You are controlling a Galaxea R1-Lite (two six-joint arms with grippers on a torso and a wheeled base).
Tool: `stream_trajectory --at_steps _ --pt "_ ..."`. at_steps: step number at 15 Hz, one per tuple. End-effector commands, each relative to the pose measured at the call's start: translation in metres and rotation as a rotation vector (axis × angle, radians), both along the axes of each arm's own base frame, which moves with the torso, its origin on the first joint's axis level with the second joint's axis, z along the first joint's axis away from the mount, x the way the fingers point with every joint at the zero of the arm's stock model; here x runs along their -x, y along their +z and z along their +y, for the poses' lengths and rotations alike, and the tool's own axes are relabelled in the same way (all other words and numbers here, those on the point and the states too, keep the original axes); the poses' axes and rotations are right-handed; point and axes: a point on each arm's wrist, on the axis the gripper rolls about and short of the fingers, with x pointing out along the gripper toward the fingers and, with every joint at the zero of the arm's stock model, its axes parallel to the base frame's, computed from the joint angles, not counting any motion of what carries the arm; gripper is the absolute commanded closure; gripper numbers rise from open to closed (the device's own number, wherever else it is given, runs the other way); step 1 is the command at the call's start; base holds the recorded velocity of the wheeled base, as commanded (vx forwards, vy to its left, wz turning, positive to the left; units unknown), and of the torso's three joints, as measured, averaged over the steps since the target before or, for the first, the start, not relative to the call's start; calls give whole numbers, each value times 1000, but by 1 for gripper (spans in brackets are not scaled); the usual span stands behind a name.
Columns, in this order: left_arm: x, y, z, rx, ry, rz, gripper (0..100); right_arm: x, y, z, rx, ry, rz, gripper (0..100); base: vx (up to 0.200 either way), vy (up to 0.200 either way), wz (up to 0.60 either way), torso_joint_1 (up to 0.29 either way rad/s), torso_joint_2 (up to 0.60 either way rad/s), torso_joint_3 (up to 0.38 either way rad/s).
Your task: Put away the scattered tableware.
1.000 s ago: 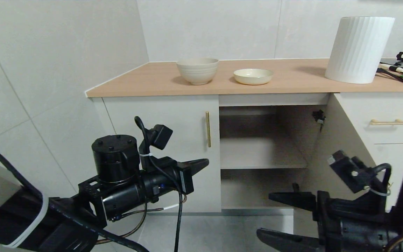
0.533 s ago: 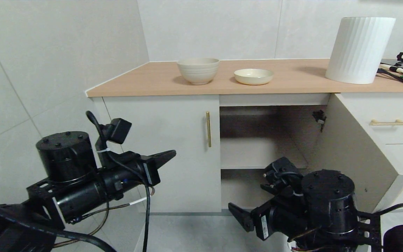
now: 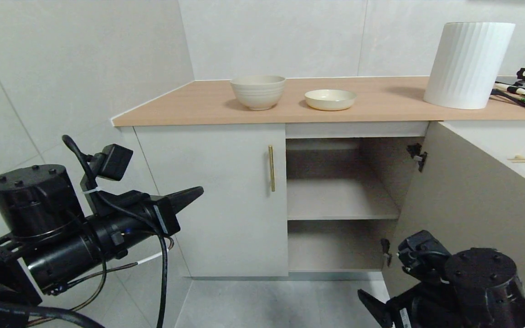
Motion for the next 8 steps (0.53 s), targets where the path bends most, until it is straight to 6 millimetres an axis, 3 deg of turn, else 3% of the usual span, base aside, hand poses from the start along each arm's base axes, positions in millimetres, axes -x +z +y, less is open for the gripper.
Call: stream_trajectory --at_steps 1,3,5,6,8 --pt "3 7 9 -11 32 -18 100 7 15 -19 -17 -46 -19 0 0 0 0 0 0 0" --pt "9 18 20 -36 69 -21 100 0 22 -22 -39 -73 -34 0 0 0 0 0 0 0" --pt "24 44 30 -46 102 -7 100 -19 41 -14 -98 -67 -70 0 0 0 0 0 0 0" --pt "42 69 37 -65 143 51 100 -38 57 -7 -137 -25 -49 0 0 0 0 0 0 0" --pt "64 86 42 -103 191 139 100 -60 88 -2 -181 10 -29 0 0 0 0 0 0 0"
